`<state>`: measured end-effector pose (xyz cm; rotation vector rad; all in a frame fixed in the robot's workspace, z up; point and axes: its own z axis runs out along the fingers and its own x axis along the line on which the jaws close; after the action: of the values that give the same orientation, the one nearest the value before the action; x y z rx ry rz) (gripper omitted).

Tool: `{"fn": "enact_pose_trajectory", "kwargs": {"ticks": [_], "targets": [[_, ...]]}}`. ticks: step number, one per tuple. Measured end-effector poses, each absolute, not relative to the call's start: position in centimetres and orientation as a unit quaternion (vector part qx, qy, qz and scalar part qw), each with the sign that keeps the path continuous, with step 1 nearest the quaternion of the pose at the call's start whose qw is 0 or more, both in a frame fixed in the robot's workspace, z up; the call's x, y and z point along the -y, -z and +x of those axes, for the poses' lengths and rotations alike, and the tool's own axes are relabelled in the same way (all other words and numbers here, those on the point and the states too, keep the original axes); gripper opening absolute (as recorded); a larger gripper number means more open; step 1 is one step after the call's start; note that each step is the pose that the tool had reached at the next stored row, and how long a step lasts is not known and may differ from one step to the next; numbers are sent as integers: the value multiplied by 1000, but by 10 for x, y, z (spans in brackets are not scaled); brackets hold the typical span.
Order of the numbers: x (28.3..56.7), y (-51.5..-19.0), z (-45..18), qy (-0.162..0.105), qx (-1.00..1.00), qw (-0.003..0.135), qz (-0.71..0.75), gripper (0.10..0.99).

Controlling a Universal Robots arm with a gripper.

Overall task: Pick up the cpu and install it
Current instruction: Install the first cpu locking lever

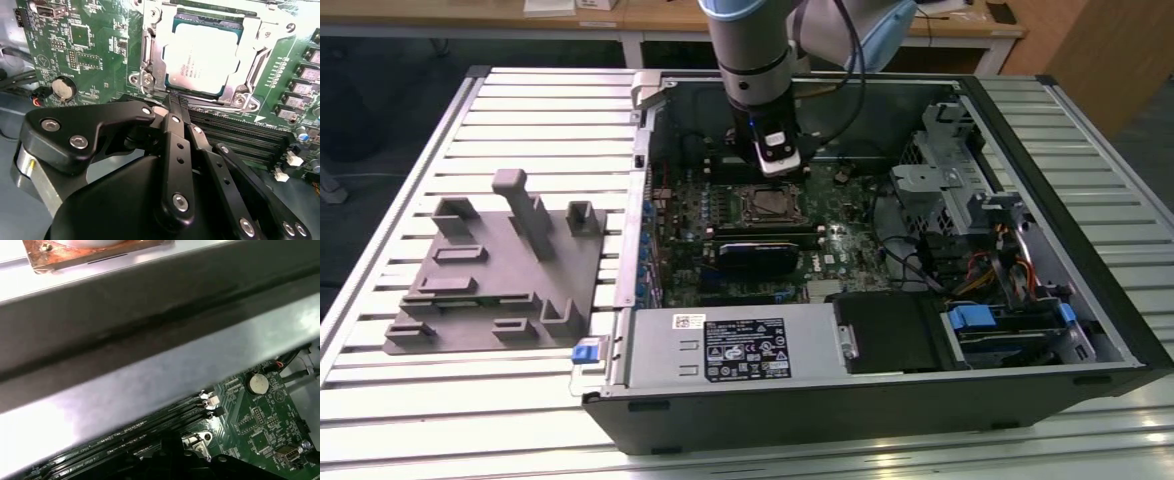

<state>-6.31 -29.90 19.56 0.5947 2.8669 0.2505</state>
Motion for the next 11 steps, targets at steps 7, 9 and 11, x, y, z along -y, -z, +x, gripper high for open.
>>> {"fn": "enact_pose_trajectory", "kwargs": {"ticks": [7,9,11], "targets": [[293,-196,-63,-82,-970,102,205,106],[291,-195,-63,-82,-970,102,206,106],[290,-195,-63,-82,-970,102,206,106]]}}
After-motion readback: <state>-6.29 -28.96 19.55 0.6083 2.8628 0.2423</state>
